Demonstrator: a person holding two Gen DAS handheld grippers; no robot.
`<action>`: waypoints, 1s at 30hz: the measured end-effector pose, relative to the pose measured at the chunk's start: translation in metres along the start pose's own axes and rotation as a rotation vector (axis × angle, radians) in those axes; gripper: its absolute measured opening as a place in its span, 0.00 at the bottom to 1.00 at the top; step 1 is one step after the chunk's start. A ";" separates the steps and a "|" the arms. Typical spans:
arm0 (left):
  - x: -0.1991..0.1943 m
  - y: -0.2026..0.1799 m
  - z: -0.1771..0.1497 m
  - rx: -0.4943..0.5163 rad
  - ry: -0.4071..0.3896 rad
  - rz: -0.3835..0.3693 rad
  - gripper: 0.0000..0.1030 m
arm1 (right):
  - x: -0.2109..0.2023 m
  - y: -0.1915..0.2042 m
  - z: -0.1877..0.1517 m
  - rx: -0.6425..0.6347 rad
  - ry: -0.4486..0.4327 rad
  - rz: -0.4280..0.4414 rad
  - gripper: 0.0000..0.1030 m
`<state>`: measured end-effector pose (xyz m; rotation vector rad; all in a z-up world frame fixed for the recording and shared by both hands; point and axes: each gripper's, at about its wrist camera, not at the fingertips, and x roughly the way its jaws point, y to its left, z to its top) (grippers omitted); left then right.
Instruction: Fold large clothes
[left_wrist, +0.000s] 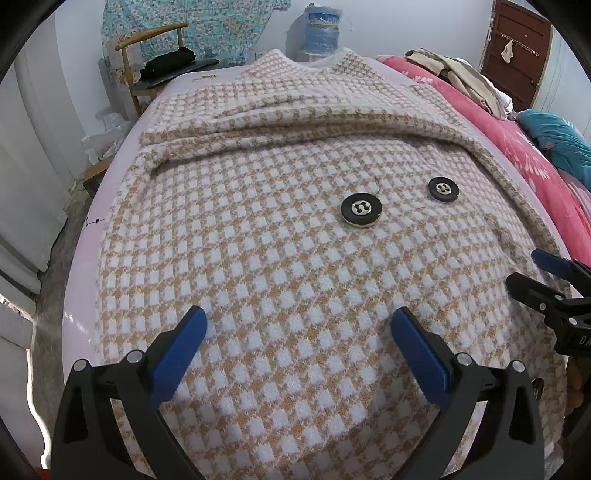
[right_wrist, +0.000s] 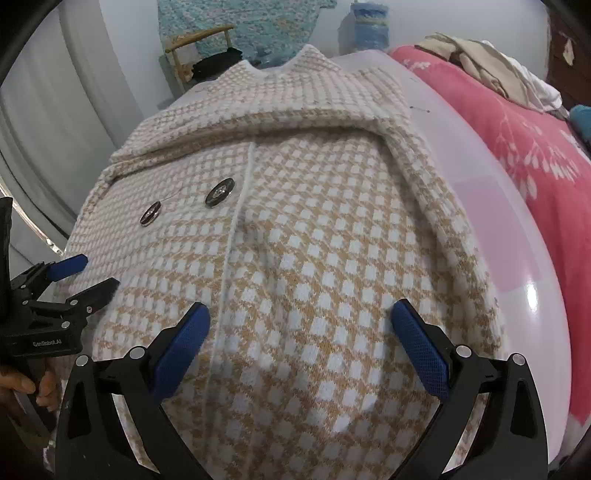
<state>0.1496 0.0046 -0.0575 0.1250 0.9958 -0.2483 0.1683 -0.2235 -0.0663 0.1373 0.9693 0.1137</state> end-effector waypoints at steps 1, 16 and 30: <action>0.000 0.000 0.000 0.000 0.001 0.000 0.96 | 0.000 -0.001 0.000 0.002 0.002 0.001 0.92; 0.001 0.000 0.000 -0.012 0.006 0.003 0.96 | 0.001 0.000 0.002 0.019 0.025 -0.009 0.92; -0.002 -0.001 -0.001 -0.047 0.020 0.031 0.96 | -0.001 0.003 0.001 0.075 0.035 -0.038 0.92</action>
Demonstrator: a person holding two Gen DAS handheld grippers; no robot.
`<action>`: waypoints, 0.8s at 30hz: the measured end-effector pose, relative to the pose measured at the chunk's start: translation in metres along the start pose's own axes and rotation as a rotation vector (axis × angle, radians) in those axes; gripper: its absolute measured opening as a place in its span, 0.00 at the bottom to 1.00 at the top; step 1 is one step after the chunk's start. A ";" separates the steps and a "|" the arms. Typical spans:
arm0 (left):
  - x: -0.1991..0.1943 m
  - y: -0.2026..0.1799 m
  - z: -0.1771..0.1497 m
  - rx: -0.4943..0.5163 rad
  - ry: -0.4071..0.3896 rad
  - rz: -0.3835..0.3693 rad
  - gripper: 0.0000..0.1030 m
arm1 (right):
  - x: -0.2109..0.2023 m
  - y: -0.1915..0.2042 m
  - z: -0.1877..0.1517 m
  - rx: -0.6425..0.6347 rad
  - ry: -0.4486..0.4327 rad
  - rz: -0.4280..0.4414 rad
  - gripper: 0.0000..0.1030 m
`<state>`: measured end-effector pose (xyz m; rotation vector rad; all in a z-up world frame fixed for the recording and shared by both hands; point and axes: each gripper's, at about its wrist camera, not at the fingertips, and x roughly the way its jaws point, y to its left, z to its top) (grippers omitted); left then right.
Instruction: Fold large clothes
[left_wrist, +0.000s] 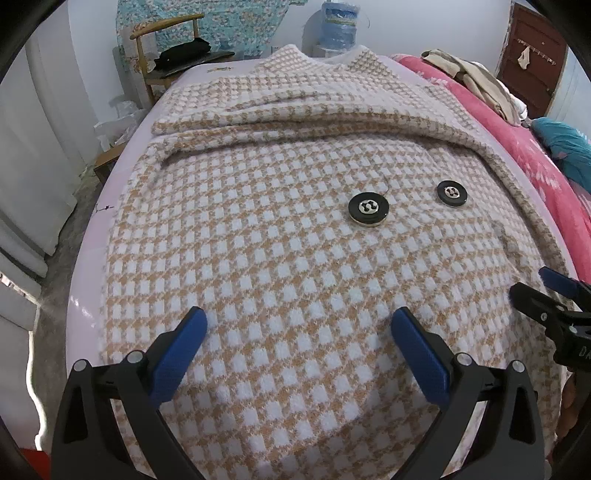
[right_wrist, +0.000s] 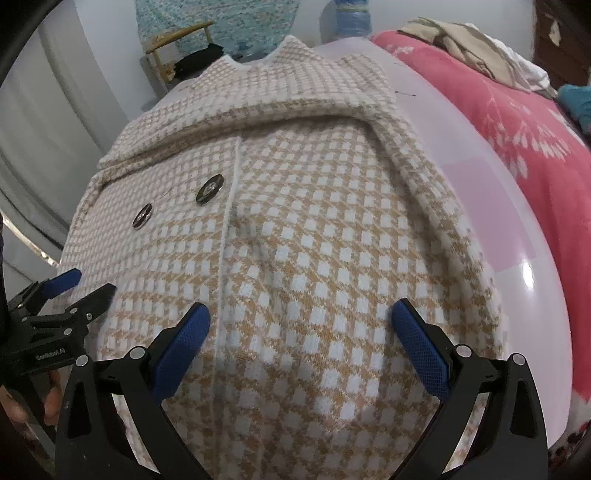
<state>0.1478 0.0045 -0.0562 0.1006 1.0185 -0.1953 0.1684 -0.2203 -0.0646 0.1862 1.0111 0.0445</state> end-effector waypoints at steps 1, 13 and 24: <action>0.000 0.000 0.000 0.003 0.001 -0.002 0.96 | -0.001 0.000 -0.001 0.004 -0.004 -0.002 0.92; -0.066 0.046 -0.016 -0.027 -0.128 -0.042 0.96 | 0.000 0.000 -0.004 0.023 -0.012 -0.012 0.92; -0.118 0.090 -0.115 -0.144 -0.112 -0.083 0.91 | -0.003 -0.005 -0.008 -0.025 -0.027 0.020 0.92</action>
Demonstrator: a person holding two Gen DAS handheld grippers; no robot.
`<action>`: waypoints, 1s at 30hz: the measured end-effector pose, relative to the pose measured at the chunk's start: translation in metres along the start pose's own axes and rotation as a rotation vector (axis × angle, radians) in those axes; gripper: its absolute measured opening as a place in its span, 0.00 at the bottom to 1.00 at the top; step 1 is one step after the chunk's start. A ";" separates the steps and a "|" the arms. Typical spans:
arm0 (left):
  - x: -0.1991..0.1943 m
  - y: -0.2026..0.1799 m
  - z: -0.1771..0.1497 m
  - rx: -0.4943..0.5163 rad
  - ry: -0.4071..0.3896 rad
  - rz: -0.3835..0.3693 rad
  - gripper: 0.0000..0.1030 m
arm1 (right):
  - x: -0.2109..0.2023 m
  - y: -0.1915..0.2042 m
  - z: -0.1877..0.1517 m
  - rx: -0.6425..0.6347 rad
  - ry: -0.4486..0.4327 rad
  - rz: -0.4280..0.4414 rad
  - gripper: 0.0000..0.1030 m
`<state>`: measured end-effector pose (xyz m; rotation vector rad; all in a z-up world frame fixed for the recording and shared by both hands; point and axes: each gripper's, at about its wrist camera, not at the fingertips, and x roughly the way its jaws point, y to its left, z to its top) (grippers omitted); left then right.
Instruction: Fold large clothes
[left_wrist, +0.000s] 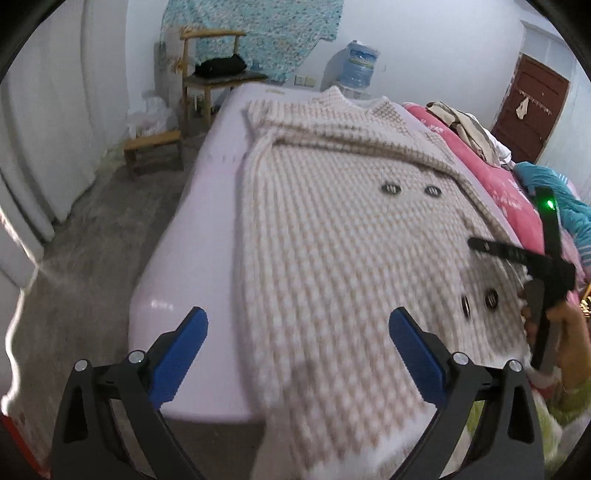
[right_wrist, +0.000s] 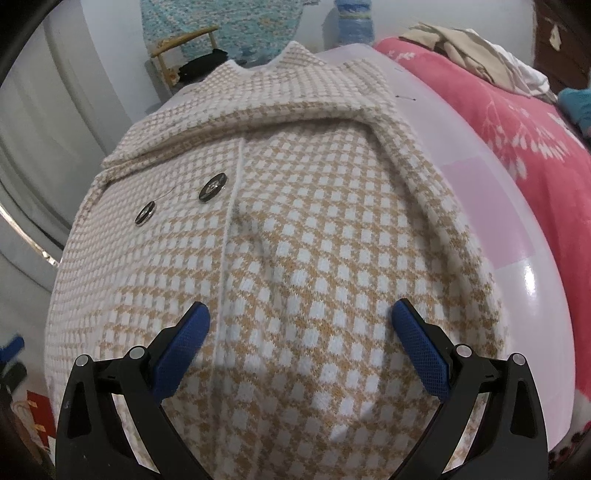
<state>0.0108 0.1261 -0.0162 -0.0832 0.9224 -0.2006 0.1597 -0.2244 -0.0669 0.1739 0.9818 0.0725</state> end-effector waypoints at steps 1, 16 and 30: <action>-0.001 0.000 -0.007 -0.006 0.011 -0.010 0.88 | -0.001 0.000 -0.001 -0.004 -0.002 0.002 0.92; 0.008 0.018 -0.058 -0.070 0.193 -0.069 0.49 | -0.062 -0.028 -0.041 -0.067 -0.027 0.047 0.92; 0.027 0.025 -0.063 -0.103 0.282 -0.133 0.47 | -0.108 -0.114 -0.144 0.308 0.094 0.169 0.71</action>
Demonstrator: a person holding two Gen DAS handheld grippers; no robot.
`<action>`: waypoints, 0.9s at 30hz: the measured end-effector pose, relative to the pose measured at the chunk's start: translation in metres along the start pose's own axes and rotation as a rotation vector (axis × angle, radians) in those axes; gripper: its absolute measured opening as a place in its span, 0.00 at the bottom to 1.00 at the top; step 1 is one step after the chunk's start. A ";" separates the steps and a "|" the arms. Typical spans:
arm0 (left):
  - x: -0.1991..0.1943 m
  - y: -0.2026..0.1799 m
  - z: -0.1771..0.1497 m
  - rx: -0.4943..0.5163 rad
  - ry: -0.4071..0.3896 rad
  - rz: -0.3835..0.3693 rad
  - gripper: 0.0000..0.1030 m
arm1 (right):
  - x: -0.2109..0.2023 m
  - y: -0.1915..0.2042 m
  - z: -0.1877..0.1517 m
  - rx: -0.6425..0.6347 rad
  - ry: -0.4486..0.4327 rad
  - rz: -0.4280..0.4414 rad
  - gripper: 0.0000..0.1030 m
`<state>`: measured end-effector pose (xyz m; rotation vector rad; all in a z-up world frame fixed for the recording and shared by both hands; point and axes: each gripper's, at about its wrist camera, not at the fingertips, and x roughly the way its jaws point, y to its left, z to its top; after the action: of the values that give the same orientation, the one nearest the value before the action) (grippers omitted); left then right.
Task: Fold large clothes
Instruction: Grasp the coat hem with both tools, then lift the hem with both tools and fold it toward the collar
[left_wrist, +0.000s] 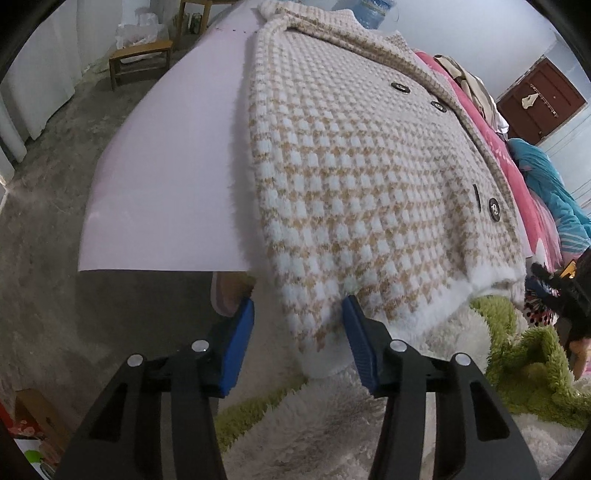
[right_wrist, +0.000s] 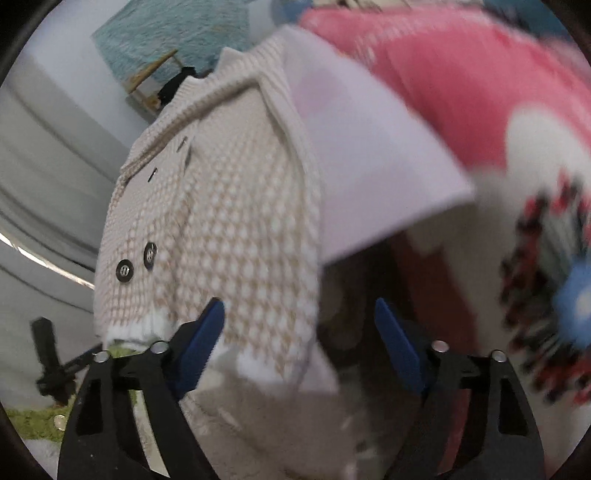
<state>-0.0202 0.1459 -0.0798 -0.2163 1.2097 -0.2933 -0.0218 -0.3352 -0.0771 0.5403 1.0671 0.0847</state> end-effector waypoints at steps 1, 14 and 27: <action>0.000 0.001 0.000 -0.006 0.001 -0.009 0.46 | 0.005 -0.005 -0.003 0.034 0.019 0.034 0.66; -0.041 -0.036 -0.002 0.125 -0.145 -0.023 0.08 | -0.028 0.015 -0.018 -0.038 0.042 0.099 0.07; -0.087 -0.063 0.060 0.199 -0.381 -0.105 0.07 | -0.073 0.056 0.055 -0.079 -0.208 0.292 0.06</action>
<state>0.0017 0.1159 0.0374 -0.1542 0.7877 -0.4405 -0.0001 -0.3309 0.0278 0.6164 0.7741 0.3195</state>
